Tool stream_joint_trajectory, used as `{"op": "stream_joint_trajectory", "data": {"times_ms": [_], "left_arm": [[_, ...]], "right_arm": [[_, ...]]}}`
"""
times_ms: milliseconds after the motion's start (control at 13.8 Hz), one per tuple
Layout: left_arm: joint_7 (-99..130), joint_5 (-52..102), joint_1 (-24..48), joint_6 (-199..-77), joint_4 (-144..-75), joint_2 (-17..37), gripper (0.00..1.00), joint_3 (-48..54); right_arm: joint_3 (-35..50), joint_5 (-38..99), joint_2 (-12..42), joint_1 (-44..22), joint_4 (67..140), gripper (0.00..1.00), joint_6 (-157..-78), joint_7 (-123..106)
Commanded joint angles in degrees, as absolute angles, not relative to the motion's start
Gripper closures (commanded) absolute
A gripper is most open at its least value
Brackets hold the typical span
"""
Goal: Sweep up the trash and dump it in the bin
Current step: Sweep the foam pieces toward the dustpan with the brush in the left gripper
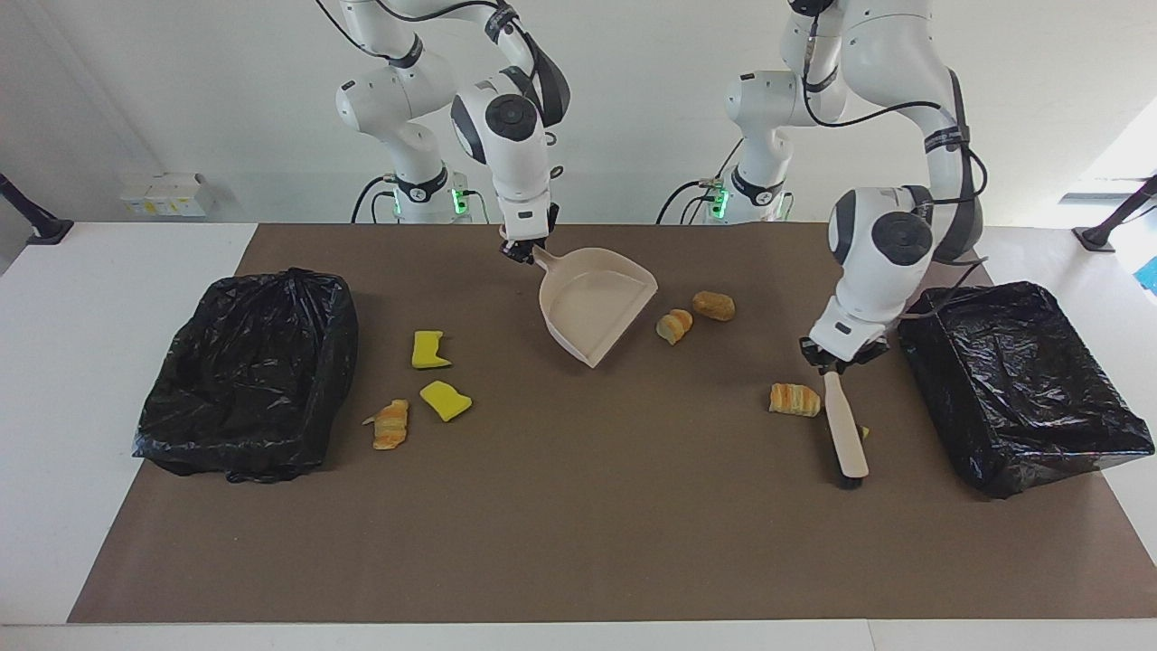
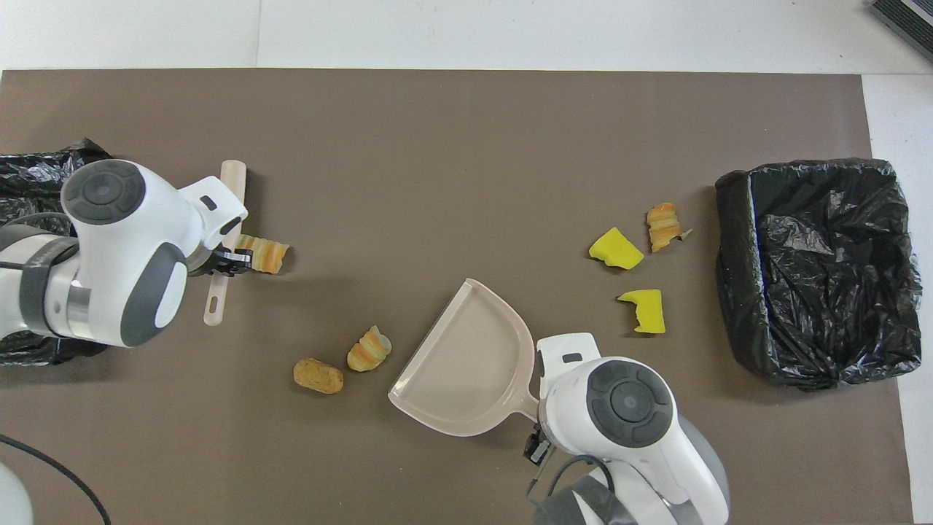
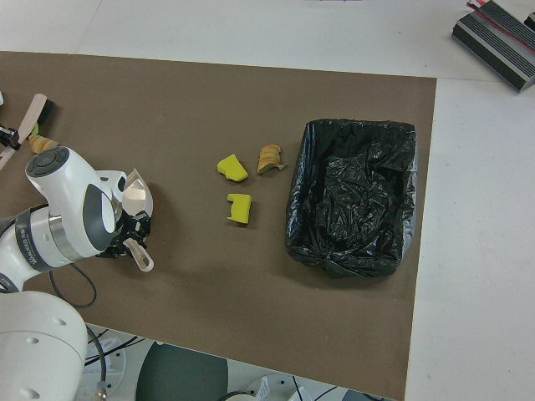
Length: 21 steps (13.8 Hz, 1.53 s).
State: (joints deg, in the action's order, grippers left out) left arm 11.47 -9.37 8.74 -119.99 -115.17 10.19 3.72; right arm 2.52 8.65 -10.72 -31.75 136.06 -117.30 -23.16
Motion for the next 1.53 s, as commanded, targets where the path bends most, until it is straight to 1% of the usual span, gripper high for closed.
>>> {"op": "stream_joint_trajectory", "data": {"times_ms": [0,218,363,436,581,654,726,799,1017,1089,1235,1380,1453], "left_arm": [[14.85,-5.91,13.71,-114.19,-115.14,6.17,1.00,2.90],[14.06,-1.59,12.75,-109.25,-113.82,0.10,1.00,2.73],[9.79,-0.88,9.86,-109.60,-113.73,0.09,1.00,2.64],[4.27,0.86,7.06,-109.69,-113.82,0.17,1.00,2.64],[-6.72,8.74,2.39,-110.30,-114.69,-0.09,1.00,2.64],[-9.20,11.83,2.11,-110.30,-114.70,-0.09,1.00,2.64],[-9.32,13.26,2.81,-110.74,-115.22,-0.17,1.00,2.72],[-9.40,14.58,3.25,-111.35,-116.18,-0.44,1.00,2.90],[-8.88,16.44,8.51,-111.45,-117.77,-1.76,1.00,2.90],[-8.09,16.70,10.79,-110.92,-117.77,-2.02,1.00,2.90],[-1.18,16.79,15.01,-110.74,-117.77,-2.98,1.00,2.90],[3.67,16.79,19.32,-109.61,-118.30,-4.04,1.00,2.90],[3.95,16.79,21.25,-109.16,-121.09,-6.04,1.00,2.90]], "right_arm": [[2.64,8.35,-14.33,-30.76,139.92,1.00,-118.04,-27.59],[2.64,8.44,-12.84,-30.06,139.83,1.00,-118.12,-31.36],[2.55,6.78,-11.17,-29.80,139.40,1.00,-118.21,-34.17],[2.55,4.68,-9.07,-29.79,138.35,1.00,-118.91,-34.28],[2.64,2.73,-3.98,-30.67,133.88,1.00,-119.80,-30.26],[2.64,1.68,-2.56,-30.76,130.99,1.00,-117.79,-28.58],[2.64,0.10,-1.59,-30.76,128.70,1.00,-114.64,-28.22],[2.64,-1.30,-1.23,-30.76,127.98,1.00,-113.83,-28.21],[3.07,-1.76,0.17,-31.46,127.88,1.00,-114.78,-26.20],[3.08,-1.76,0.96,-32.51,127.88,1.00,-116.26,-25.15],[3.16,-1.32,2.02,-34.53,127.62,1.00,-117.68,-22.60],[3.16,-1.05,2.37,-34.89,127.35,1.00,-118.56,-22.41],[3.16,-1.05,2.90,-35.07,127.53,1.00,-119.35,-21.45]]}}
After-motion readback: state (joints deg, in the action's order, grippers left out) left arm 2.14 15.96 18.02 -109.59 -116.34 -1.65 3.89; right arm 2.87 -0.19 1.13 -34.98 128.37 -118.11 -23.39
